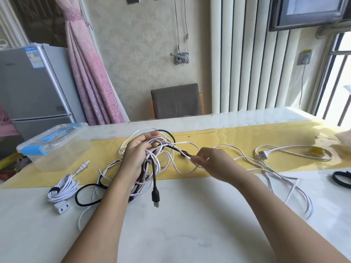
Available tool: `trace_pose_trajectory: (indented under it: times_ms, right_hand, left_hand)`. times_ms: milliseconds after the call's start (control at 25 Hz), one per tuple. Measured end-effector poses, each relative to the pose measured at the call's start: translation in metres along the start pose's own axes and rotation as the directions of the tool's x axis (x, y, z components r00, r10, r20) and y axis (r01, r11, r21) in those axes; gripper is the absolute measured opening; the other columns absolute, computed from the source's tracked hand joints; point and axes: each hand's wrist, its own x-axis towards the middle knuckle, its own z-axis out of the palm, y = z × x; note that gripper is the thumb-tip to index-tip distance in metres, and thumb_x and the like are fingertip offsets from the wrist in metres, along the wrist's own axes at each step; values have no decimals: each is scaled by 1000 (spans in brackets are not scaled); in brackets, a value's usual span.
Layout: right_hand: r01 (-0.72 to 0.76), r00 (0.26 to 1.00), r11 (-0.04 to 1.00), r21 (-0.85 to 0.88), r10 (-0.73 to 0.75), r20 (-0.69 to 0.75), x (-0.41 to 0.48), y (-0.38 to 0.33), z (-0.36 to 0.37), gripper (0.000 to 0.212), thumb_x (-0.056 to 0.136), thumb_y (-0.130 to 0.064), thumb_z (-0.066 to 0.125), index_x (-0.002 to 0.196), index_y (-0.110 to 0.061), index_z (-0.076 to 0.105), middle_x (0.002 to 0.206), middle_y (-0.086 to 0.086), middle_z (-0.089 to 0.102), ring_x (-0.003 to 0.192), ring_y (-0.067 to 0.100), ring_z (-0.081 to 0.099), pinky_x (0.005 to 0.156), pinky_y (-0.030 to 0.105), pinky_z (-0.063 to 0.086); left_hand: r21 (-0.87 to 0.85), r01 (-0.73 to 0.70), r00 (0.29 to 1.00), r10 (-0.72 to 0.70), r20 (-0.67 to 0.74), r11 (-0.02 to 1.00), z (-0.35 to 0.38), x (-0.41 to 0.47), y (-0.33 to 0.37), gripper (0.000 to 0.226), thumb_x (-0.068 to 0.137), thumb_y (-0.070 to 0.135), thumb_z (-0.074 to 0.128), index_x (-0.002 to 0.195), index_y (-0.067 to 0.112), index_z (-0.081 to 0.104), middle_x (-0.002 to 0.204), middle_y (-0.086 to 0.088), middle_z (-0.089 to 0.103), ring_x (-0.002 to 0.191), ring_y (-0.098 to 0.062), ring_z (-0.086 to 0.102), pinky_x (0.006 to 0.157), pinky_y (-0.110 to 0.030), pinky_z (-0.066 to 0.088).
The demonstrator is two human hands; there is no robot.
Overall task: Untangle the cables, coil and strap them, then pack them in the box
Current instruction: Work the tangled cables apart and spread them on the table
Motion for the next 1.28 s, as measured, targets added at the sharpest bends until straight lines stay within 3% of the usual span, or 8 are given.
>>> trace_pose_trajectory:
  times_ms: [200,480,560,640,720,880,1080,1280]
  right_hand:
    - [-26,993,985,-171,5,-121,-4,-12,4,48,84,-66,50,87,-22,70,96,2,46,96,22,44,80,30,38]
    - [6,912,909,-416,-176,-370,-8,-21,7,17,84,-13,60,93,-19,72,136,11,42,131,36,31,103,43,31]
    - [100,828,913,-396,-297,-476,-5,-21,9,7,75,-8,70,77,-15,71,120,15,54,116,42,46,94,47,41]
    - [235,866,927,-293,-336,-370,-6,-26,12,3,81,-14,69,79,-11,70,101,10,58,93,33,54,80,38,45]
    - [268,949,962,-54,-274,-155,-9,-33,22,16,93,-22,59,88,-9,67,85,4,57,78,25,52,66,32,38]
    - [222,974,975,-9,-222,-42,-11,-35,27,29,99,-28,47,88,-7,65,65,3,53,64,20,43,54,29,28]
    - [156,987,988,-2,-156,45,-10,-27,8,27,95,-20,50,78,-29,68,58,-15,55,57,4,46,51,14,33]
    - [169,986,983,76,-168,-17,-11,-33,22,26,92,-9,51,102,-19,73,88,-11,62,63,2,47,55,9,35]
  left_hand:
    - [-170,92,969,-49,241,981,-2,-7,9,53,79,-24,24,109,3,59,92,-16,72,73,-20,69,65,-25,57]
    - [-36,116,850,-80,520,993,-2,-13,13,42,79,-4,51,119,7,55,109,-18,69,79,-25,68,71,-27,57]
    - [17,154,794,-134,594,988,-4,-17,17,41,85,-2,53,125,7,51,116,-17,67,78,-24,68,70,-27,57]
    - [78,141,759,-159,632,987,-4,-19,18,49,85,-2,52,132,10,47,125,-15,62,86,-25,68,80,-31,56]
    - [289,9,806,-177,564,957,-3,-18,16,51,85,-3,60,129,21,51,121,-9,62,82,-20,66,82,-29,52]
    - [753,-154,939,-143,313,640,-5,-12,7,35,78,-2,67,97,27,62,84,5,61,67,-9,55,71,-24,45]
    - [832,-12,897,-362,254,555,-33,-8,10,19,81,35,73,97,28,68,68,9,64,59,-9,52,55,-22,39]
    - [806,-29,999,27,16,592,-43,6,1,19,83,31,72,75,15,68,63,6,65,50,-5,52,53,-21,41]
